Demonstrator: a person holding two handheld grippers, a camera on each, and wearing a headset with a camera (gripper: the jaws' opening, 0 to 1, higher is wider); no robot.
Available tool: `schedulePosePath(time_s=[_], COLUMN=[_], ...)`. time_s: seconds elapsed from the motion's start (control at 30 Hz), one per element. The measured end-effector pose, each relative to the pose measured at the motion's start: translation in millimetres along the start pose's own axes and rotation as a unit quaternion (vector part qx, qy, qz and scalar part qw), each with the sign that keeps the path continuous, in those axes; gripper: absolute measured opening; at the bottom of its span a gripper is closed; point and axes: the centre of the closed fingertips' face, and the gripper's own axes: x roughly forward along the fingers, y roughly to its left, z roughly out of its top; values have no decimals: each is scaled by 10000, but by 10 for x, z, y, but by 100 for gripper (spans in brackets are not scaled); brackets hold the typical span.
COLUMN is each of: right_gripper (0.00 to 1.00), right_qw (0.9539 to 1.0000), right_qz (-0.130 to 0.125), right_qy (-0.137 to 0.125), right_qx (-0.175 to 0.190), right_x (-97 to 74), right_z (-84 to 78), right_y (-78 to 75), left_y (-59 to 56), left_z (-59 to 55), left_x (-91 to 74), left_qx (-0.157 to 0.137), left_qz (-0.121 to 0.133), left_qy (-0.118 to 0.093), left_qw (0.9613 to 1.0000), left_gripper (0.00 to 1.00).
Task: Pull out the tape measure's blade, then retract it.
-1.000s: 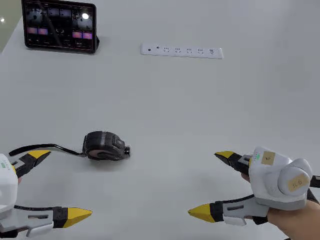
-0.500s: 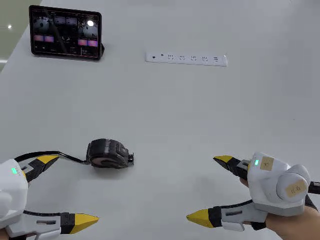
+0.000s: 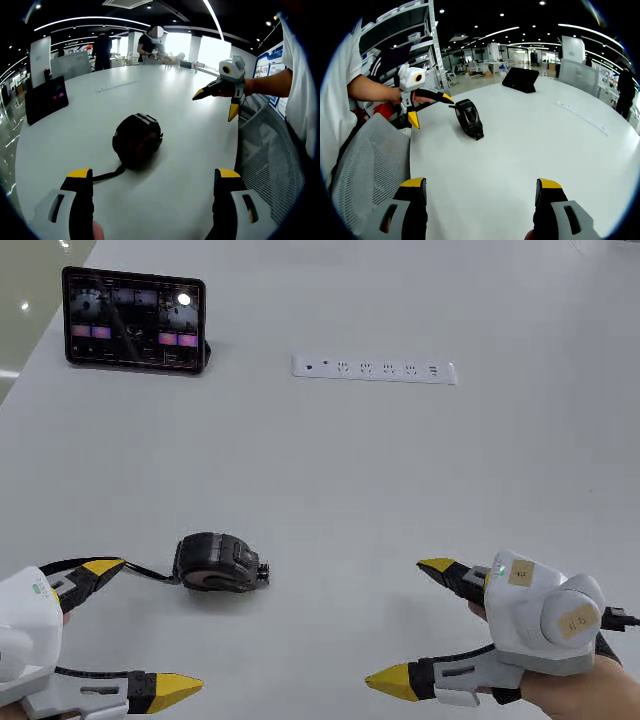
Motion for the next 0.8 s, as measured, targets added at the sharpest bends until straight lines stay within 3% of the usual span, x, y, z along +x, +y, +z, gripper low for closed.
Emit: schedulePosePath(time_s=[0.37,0.8], right_gripper=[87,83], right_qw=[9996,9985], right_qz=[169,407], right_qy=[-91,-153], right_qx=[-188,-345], right_x=[192,421], right_z=[134,232], right_y=[-52,-65], left_y=[43,131], left_z=[120,127], left_x=[157,250], left_qx=[99,429], left_qz=[-228,-421], left_qy=[-23,166], left_qw=[9997,9981], left_gripper=[99,97])
